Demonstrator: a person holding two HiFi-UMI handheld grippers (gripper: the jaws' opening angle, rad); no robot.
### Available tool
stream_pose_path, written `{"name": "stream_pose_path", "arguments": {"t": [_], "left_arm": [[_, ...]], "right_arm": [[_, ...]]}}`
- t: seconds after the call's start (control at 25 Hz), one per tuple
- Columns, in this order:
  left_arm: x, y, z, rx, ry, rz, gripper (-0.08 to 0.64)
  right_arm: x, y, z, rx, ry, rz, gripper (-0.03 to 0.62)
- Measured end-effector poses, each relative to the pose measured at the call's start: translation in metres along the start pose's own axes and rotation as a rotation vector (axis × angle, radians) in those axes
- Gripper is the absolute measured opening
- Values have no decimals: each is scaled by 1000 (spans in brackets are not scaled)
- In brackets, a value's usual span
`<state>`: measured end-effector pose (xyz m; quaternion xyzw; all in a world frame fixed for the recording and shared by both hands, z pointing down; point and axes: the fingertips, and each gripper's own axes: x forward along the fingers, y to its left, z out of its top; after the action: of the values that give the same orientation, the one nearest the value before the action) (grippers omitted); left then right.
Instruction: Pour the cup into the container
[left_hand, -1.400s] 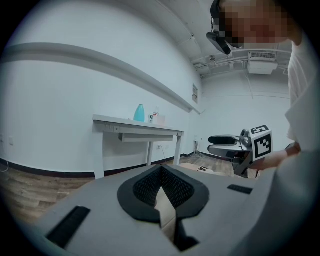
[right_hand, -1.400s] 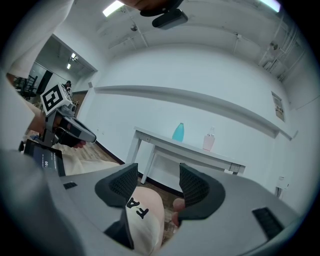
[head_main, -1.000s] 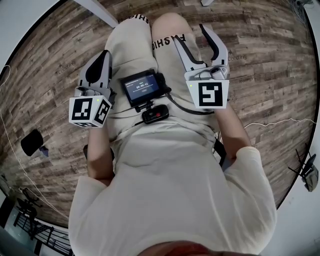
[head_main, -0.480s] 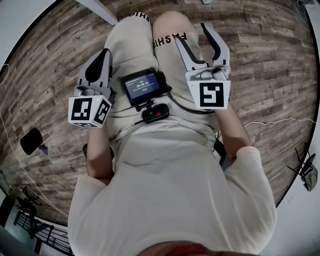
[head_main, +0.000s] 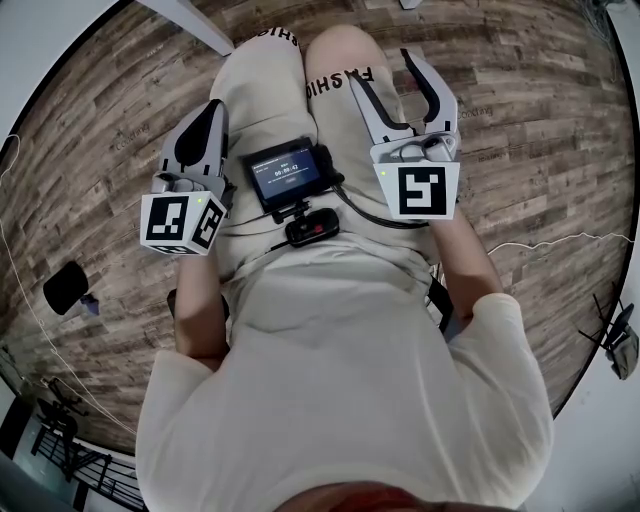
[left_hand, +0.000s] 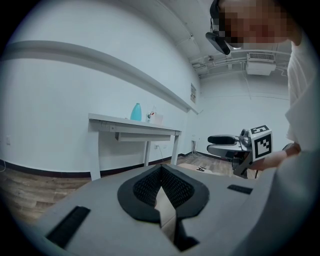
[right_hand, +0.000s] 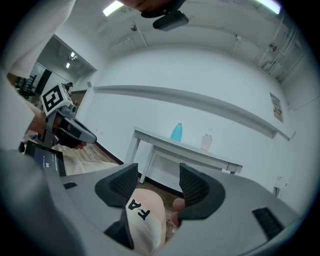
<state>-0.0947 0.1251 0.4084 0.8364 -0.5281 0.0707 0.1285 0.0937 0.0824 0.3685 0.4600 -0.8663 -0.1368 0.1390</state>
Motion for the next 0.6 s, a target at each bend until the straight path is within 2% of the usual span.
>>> {"name": "stream_pose_path", "arguments": {"t": [0.6], "left_arm": [[2, -1, -1, -3, 7, -9, 12]], "right_arm": [[2, 2, -2, 6, 9, 8, 270]]}}
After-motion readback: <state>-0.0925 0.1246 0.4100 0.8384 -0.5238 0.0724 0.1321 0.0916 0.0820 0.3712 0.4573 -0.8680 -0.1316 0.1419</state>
